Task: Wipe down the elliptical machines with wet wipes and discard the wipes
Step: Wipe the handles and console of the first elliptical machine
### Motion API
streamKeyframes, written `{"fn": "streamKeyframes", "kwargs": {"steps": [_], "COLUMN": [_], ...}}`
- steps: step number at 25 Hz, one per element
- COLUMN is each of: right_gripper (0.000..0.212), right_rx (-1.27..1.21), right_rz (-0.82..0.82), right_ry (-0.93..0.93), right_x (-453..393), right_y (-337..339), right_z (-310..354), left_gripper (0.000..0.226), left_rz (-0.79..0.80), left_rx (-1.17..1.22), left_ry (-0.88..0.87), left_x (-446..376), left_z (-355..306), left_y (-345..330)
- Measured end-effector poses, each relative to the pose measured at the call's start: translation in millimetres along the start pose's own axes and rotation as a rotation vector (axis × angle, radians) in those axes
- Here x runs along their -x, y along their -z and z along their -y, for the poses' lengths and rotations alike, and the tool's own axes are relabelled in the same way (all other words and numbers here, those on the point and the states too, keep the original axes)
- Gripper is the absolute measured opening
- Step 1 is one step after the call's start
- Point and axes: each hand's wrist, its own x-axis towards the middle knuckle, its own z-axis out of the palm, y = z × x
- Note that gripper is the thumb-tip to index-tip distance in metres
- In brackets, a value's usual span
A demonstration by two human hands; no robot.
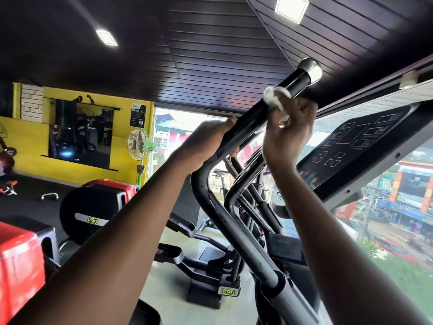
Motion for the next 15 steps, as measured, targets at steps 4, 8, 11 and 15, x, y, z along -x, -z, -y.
{"fn": "streamKeyframes", "kwargs": {"steps": [4,8,11,15], "right_gripper": [0.022,0.019,0.018,0.015], "right_rx": [-0.095,-0.127,-0.147,-0.176], "right_rz": [0.143,0.321,0.363,0.510], "right_ry": [0.040,0.096,0.077,0.104], "right_x": [77.2,126.7,142.5,154.8], "right_y": [1.3,-1.6,-0.7,10.8], "right_z": [4.6,13.4,16.4,13.5], "left_gripper": [0.022,0.048,0.037,0.027], "left_rz": [-0.206,-0.345,-0.333,-0.413], "left_rx": [0.216,0.056,0.228,0.425], "left_ry": [-0.095,0.063,0.092,0.199], "left_x": [11.7,37.8,49.8,61.5], "left_z": [22.9,32.1,39.5,51.2], "left_y": [1.9,-8.0,-11.6,-12.3]}}
